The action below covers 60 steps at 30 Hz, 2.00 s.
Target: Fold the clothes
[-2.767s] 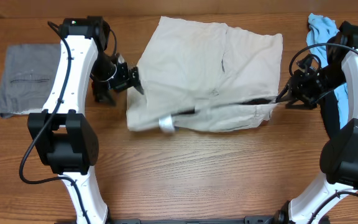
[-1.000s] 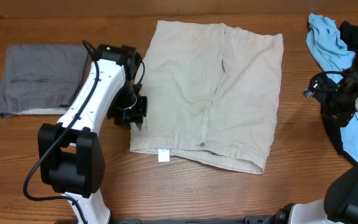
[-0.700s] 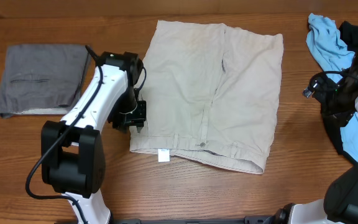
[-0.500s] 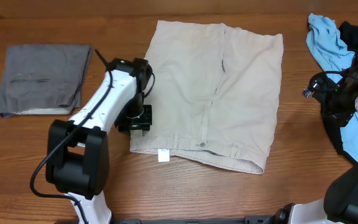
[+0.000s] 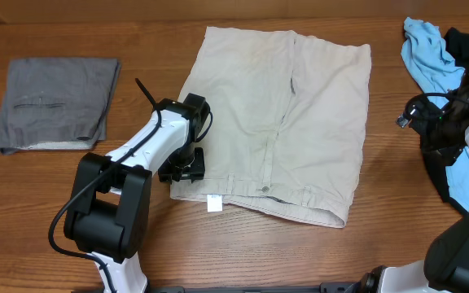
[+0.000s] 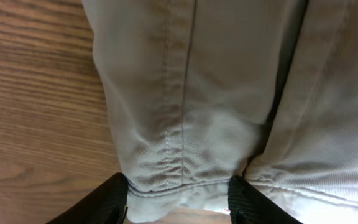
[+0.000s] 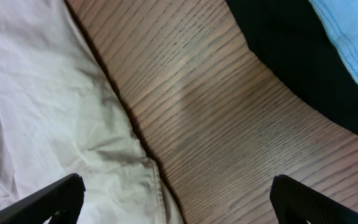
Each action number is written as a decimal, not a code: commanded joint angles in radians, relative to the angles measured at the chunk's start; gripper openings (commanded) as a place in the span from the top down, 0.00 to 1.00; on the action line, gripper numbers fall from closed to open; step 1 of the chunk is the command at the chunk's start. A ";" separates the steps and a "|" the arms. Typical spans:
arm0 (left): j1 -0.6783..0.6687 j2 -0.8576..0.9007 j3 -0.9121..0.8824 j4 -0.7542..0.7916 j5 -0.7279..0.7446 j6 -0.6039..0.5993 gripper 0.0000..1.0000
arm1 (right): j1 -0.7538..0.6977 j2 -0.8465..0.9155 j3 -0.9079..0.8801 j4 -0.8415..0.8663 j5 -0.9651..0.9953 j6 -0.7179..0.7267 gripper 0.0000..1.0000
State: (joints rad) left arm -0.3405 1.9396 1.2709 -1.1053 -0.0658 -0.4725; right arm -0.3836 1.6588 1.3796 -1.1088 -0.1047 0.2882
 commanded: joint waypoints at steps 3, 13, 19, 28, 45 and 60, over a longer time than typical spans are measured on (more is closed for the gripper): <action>0.000 0.009 -0.006 0.010 -0.030 -0.002 0.44 | 0.002 -0.005 -0.002 0.005 -0.001 0.008 0.00; 0.000 0.009 -0.067 0.053 -0.043 -0.003 0.44 | 0.002 -0.005 -0.002 0.005 -0.001 0.008 0.00; 0.000 0.009 -0.066 0.031 -0.049 -0.002 0.57 | 0.002 -0.005 -0.002 0.005 -0.001 0.008 0.00; 0.000 0.009 0.079 -0.177 -0.176 -0.022 0.67 | 0.002 -0.005 -0.002 0.005 -0.001 0.008 0.00; 0.000 -0.047 0.175 -0.194 -0.089 -0.016 0.96 | 0.002 -0.005 -0.002 0.005 -0.001 0.008 0.00; 0.000 -0.073 0.034 0.016 0.148 0.090 0.69 | 0.002 -0.005 -0.002 0.005 -0.001 0.008 0.00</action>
State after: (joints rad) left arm -0.3405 1.8591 1.3594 -1.1110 0.0418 -0.4194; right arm -0.3836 1.6588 1.3796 -1.1084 -0.1043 0.2882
